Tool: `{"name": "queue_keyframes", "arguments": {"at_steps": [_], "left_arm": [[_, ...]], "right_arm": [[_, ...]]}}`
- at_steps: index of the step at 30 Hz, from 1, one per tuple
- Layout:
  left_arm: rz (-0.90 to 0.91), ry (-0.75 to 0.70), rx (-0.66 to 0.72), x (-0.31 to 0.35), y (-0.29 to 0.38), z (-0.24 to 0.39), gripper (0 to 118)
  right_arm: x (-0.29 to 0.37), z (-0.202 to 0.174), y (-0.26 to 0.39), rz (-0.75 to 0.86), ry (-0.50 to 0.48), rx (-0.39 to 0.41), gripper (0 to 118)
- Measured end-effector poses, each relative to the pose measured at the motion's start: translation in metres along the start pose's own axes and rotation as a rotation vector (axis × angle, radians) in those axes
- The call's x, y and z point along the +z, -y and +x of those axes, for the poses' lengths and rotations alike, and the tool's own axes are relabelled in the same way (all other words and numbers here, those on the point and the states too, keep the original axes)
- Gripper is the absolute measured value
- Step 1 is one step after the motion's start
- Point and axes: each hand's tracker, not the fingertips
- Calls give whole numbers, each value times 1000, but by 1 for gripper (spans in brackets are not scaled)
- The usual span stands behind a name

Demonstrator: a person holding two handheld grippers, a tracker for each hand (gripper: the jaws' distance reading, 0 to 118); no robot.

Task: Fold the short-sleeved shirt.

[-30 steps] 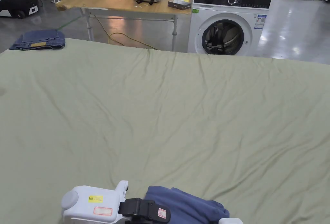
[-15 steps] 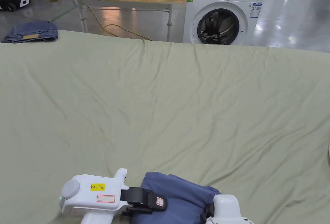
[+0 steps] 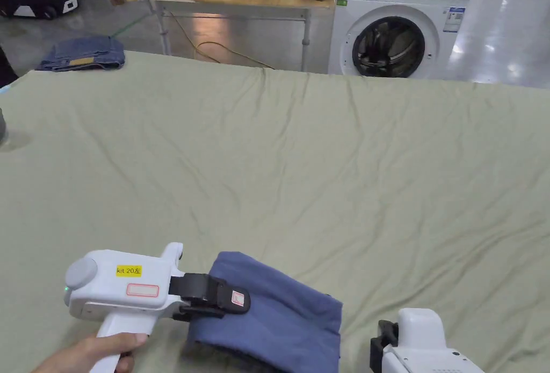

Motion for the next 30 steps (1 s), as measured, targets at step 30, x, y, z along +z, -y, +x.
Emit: {"name": "queue_keyframes", "arguments": {"at_steps": [30], "left_arm": [[295,-863,240,352,-62,-49,40]], "right_arm": [[-23,-6,-20,-32,20,27,0]]}}
